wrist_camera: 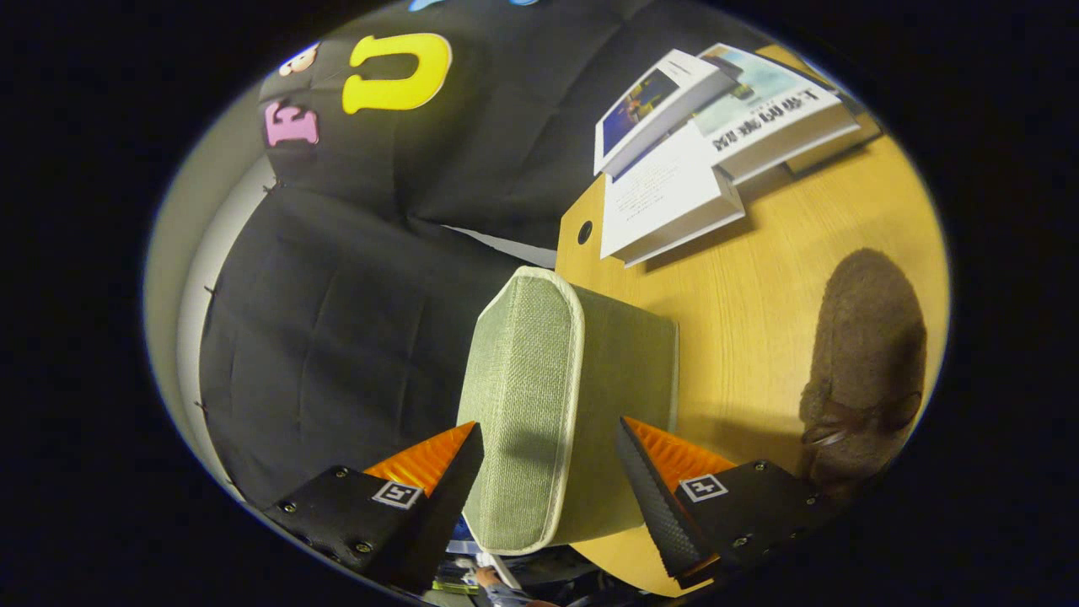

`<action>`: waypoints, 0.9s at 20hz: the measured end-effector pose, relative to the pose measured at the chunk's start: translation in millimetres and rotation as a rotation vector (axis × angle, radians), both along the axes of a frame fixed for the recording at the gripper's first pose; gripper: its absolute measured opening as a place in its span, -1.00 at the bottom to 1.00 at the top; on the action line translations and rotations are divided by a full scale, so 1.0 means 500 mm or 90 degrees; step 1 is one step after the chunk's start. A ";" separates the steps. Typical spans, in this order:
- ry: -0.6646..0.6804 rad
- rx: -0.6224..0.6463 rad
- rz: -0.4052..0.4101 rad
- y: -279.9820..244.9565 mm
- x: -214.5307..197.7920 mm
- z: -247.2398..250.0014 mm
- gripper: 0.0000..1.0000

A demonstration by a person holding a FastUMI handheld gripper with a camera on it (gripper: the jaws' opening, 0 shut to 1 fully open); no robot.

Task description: Open the storage box then place both shoes into the box .Put the left shoe in first, then the right shoe, with the right side of both shoes facing outward in a uniform manner.

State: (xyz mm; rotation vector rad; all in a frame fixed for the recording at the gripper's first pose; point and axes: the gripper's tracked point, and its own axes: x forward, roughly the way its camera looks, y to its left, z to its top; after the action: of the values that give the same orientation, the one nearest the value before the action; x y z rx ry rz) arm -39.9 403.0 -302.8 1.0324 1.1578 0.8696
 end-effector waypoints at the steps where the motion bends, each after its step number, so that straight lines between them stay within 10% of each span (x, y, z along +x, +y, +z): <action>1: 0.024 0.018 -0.006 0.002 -0.004 -0.002 0.89; 6: 0.065 0.078 -0.020 0.031 0.003 0.013 0.68; 9: 0.044 0.092 -0.002 0.021 0.004 0.039 0.04; 18: -0.003 0.103 0.062 0.024 -0.028 0.061 0.04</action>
State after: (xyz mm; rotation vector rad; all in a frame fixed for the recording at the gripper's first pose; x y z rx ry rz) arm -53.8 415.0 -272.5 1.1115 1.1561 1.0561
